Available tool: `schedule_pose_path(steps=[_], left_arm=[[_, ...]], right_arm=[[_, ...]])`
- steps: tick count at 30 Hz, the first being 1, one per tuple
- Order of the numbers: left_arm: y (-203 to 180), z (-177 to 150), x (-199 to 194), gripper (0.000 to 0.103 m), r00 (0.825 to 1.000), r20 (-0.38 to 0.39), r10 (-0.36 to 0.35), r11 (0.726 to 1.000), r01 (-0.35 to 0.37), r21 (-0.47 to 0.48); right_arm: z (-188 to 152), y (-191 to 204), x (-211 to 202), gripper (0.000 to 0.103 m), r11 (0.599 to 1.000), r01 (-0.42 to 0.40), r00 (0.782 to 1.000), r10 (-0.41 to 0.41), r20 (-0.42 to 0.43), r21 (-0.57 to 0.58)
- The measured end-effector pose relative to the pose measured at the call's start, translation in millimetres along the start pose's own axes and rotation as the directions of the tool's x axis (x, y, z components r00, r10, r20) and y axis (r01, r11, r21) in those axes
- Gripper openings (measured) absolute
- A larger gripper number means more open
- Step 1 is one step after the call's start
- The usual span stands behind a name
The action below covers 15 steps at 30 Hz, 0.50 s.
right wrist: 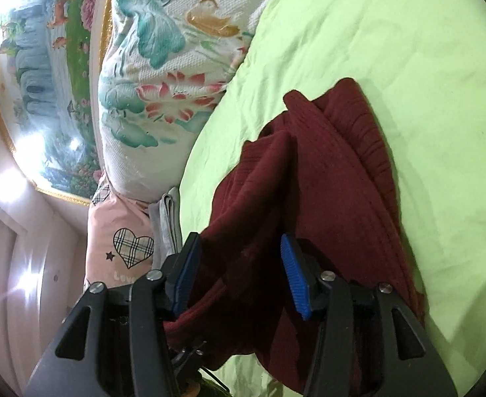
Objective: Fold large clothes
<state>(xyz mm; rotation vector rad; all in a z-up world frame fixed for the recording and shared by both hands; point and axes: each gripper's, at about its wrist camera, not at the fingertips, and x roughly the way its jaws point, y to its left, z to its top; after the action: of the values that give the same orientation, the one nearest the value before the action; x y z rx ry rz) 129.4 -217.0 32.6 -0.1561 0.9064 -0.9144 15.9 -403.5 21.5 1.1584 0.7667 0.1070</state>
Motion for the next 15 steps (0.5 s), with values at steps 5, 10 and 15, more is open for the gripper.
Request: schedule_pose_path(steps=[5,10,15], left_arm=[[0,2,-6,0.01,1.0,0.007,0.012,1.0,-0.012,0.022],[-21,-9,6,0.01,0.995,0.004,0.096,0.987,-0.095,0.129],[-24,-6,7,0.01,0.995,0.008,0.102,0.986,-0.102,0.133]], right_arm=[[9,14,15,0.073,1.0,0.018,0.999,-0.018,-0.03,-0.022],[24,27,47,0.076,0.978,0.173,0.975,-0.186,-0.119,-0.114],[36,35,77,0.015,0.948,0.252,0.94,-0.287,-0.182,-0.193]])
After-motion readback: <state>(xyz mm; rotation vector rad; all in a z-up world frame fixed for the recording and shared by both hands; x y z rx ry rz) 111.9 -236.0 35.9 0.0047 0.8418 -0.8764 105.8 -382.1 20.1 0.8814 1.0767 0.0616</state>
